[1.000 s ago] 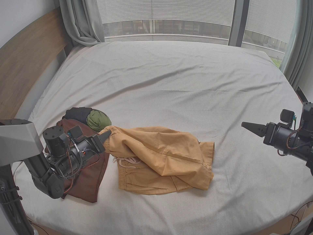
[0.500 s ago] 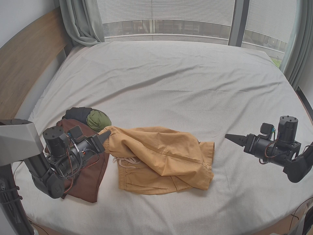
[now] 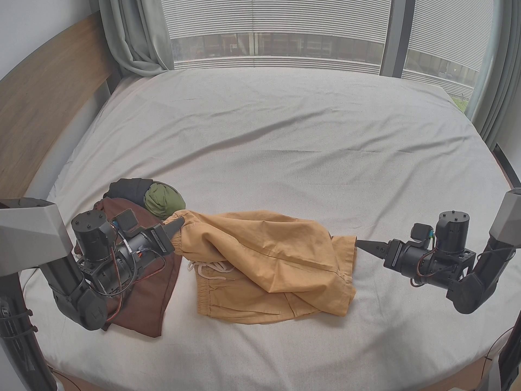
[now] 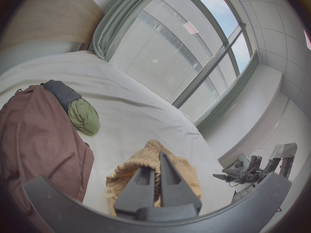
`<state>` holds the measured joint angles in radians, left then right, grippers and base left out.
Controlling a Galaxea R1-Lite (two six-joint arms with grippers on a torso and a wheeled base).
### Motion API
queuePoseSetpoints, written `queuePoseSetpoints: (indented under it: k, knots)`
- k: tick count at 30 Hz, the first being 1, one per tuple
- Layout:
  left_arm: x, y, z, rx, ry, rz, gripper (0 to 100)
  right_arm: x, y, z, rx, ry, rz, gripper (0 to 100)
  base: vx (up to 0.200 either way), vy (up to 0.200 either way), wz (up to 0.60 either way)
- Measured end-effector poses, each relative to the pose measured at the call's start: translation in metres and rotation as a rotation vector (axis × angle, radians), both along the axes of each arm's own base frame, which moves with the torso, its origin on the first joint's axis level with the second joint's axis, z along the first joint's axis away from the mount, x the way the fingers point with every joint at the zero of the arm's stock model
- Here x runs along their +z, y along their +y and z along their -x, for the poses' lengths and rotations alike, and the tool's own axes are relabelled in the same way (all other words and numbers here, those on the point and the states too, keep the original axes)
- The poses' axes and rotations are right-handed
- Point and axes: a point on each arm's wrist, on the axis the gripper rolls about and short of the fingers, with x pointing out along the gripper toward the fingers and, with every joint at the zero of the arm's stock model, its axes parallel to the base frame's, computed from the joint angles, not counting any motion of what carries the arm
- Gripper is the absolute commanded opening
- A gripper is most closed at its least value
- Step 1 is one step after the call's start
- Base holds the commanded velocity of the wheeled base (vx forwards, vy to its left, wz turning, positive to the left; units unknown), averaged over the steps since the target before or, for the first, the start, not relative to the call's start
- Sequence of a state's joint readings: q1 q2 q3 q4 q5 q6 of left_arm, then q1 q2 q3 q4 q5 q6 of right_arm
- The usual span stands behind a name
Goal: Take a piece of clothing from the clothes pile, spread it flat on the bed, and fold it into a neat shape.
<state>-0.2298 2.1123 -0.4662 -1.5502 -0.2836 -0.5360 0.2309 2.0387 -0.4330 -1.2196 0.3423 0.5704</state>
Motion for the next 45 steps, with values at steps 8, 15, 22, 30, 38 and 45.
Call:
queuePoseSetpoints:
  k: [8,15,22,30,38,45]
  knots:
    - [0.000,0.000,0.000,0.000,-0.001,-0.001,0,-0.019,0.007,-0.006,0.008,0.029,-0.025,100,0.000,0.000,0.00]
    - [0.000,0.000,0.000,0.000,0.000,-0.001,0,-0.043,0.013,-0.011,0.015,0.056,-0.038,100,0.000,0.000,0.00]
    - [0.000,0.000,0.000,0.000,-0.001,-0.001,0,-0.058,0.021,-0.012,0.013,0.126,-0.086,100,0.000,0.000,0.00]
    - [0.000,0.000,0.000,0.000,-0.001,0.000,0,-0.069,0.026,-0.015,0.030,0.150,-0.099,100,0.000,0.000,0.00]
    - [0.000,0.000,0.000,0.001,-0.001,-0.001,0,-0.077,0.032,-0.015,0.028,0.162,-0.142,100,0.000,0.000,0.00]
    - [0.000,0.000,0.000,0.001,-0.001,0.000,0,-0.073,0.040,-0.013,0.068,0.173,-0.235,100,0.000,0.000,0.00]
